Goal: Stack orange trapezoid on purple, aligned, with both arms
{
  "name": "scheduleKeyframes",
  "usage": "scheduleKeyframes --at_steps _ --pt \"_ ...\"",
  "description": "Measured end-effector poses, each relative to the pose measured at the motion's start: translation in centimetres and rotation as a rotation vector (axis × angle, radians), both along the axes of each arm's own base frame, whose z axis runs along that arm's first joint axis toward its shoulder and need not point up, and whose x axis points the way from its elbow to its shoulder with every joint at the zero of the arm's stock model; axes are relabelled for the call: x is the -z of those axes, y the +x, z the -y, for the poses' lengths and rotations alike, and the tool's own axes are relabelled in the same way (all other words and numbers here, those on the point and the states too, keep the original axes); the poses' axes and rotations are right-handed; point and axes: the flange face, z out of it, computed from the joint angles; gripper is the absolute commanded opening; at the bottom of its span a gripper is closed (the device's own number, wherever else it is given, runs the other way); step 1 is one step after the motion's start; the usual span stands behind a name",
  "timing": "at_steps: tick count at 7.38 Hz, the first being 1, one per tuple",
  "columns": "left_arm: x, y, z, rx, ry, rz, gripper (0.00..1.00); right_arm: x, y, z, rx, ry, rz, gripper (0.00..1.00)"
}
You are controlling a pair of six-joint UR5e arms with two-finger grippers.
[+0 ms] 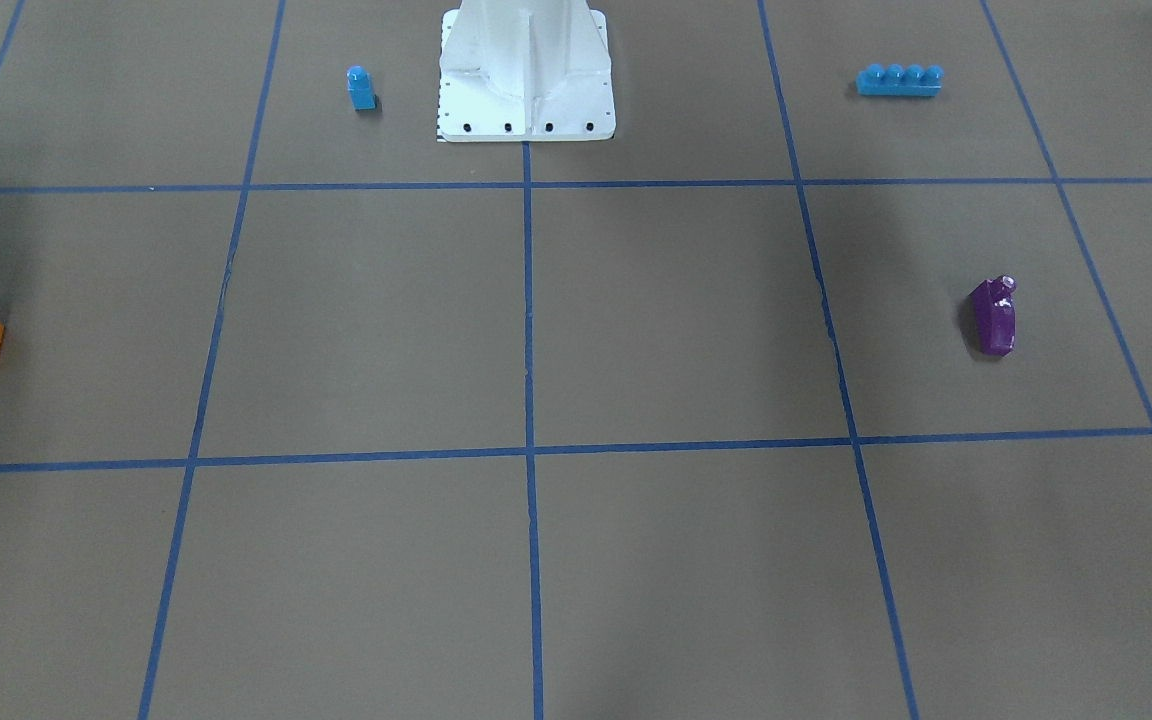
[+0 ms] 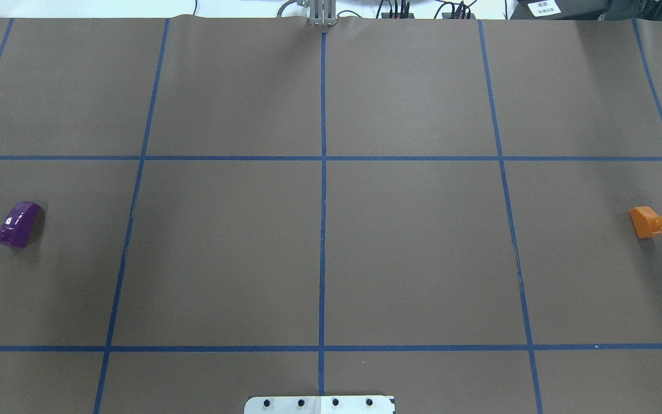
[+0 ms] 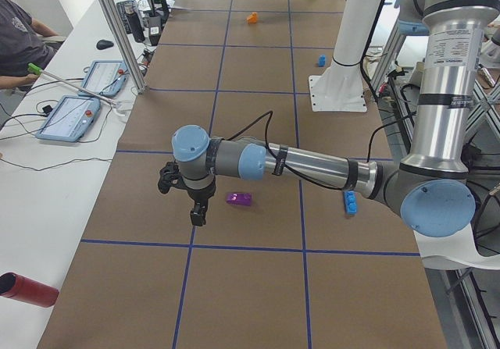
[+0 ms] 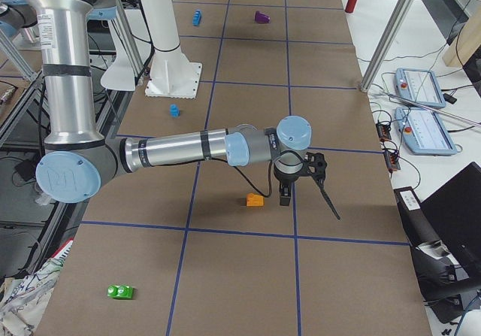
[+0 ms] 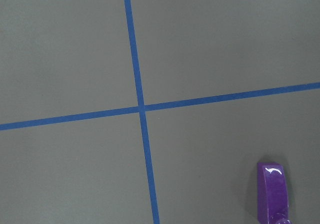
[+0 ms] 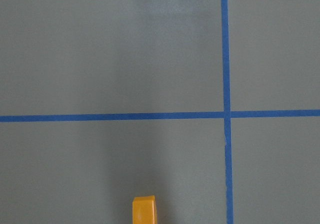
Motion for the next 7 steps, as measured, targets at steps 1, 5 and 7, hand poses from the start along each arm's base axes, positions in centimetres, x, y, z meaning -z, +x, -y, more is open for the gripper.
scheduleKeyframes --at_steps 1,5,7 --pt "-0.05 -0.01 -0.12 0.0 -0.001 0.0 1.0 -0.02 0.0 0.0 0.0 0.0 0.0 1.0" --pt "0.27 0.02 -0.13 0.0 0.007 0.003 1.0 -0.23 0.01 -0.09 0.0 -0.003 -0.001 1.0" --pt "0.32 0.08 -0.14 -0.001 0.007 0.001 1.0 -0.5 0.05 -0.37 0.0 -0.006 -0.004 1.0"
